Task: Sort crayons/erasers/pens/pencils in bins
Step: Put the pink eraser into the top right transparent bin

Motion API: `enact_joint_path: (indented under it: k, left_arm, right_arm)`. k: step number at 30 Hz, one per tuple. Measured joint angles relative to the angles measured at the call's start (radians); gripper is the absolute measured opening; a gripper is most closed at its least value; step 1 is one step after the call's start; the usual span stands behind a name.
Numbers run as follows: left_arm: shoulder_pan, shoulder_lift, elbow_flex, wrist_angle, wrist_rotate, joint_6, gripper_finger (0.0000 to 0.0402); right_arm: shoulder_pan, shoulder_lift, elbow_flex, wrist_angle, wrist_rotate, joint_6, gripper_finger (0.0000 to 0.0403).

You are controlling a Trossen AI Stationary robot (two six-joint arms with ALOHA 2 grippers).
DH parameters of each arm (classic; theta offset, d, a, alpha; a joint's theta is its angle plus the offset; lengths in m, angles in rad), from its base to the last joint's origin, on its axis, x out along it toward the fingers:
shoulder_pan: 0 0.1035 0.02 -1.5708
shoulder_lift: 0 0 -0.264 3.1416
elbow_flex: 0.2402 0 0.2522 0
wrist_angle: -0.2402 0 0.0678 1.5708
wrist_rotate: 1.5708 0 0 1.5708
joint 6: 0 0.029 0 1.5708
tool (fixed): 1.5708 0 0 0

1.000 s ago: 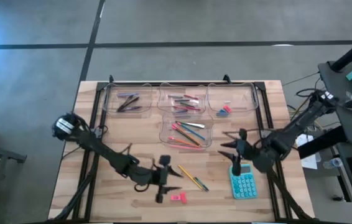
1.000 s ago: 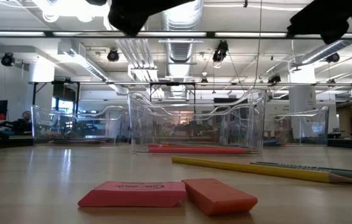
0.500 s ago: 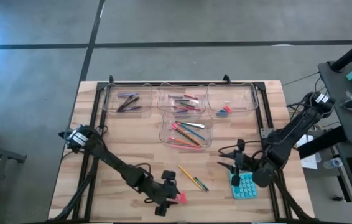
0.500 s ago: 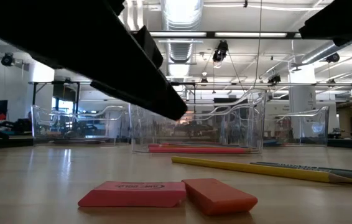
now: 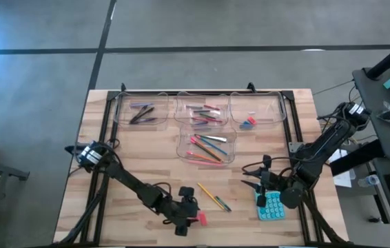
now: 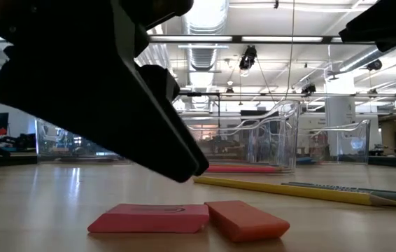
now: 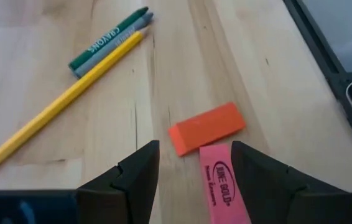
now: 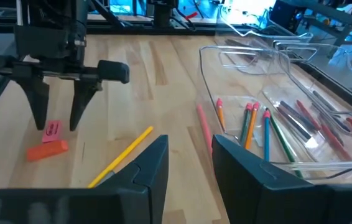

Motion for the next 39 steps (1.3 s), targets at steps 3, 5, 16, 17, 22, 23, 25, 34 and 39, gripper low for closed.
enact_joint_path:
  k: [3, 5, 16, 17, 22, 23, 25, 34, 39]
  left_arm:
    - [0.0, 0.018, 0.001, -0.014, 0.001, -0.001, 0.0185]
    - [-0.004, 0.032, 0.004, -0.019, 0.002, -0.004, 0.0185]
    - [-0.037, 0.068, 0.01, -0.026, 0.021, -0.064, 0.0185]
    - [-0.041, 0.067, 0.01, -0.027, 0.021, -0.065, 0.0185]
    - [-0.063, 0.067, 0.008, -0.041, 0.008, -0.08, 0.0185]
    - [-0.063, 0.067, 0.008, -0.043, 0.009, -0.084, 0.0183]
    - [-0.063, 0.067, 0.009, -0.045, 0.01, -0.093, 0.0173]
    - [-0.064, 0.067, 0.012, -0.065, 0.039, -0.102, 0.0037]
    - [-0.065, 0.025, 0.011, -0.09, 0.059, -0.088, 0.0012]
  right_arm:
    - [0.0, 0.0, 0.0, 0.0, 0.0, -0.001, 0.0116]
    - [0.0, 0.0, 0.0, 0.0, 0.0, -0.001, 0.0115]
    - [0.0, 0.001, -0.002, -0.001, 0.008, 0.002, 0.0112]
    - [0.0, 0.001, -0.002, -0.001, 0.009, 0.002, 0.0111]
    - [0.0, 0.001, -0.002, -0.003, 0.009, 0.002, 0.0105]
    - [0.0, 0.001, -0.002, -0.003, 0.009, 0.002, 0.0104]
    - [0.0, 0.001, -0.002, -0.003, 0.01, 0.002, 0.0103]
    - [0.0, 0.001, -0.002, -0.002, 0.01, 0.002, 0.0102]
    - [0.0, 0.001, -0.002, -0.002, 0.009, 0.002, 0.0102]
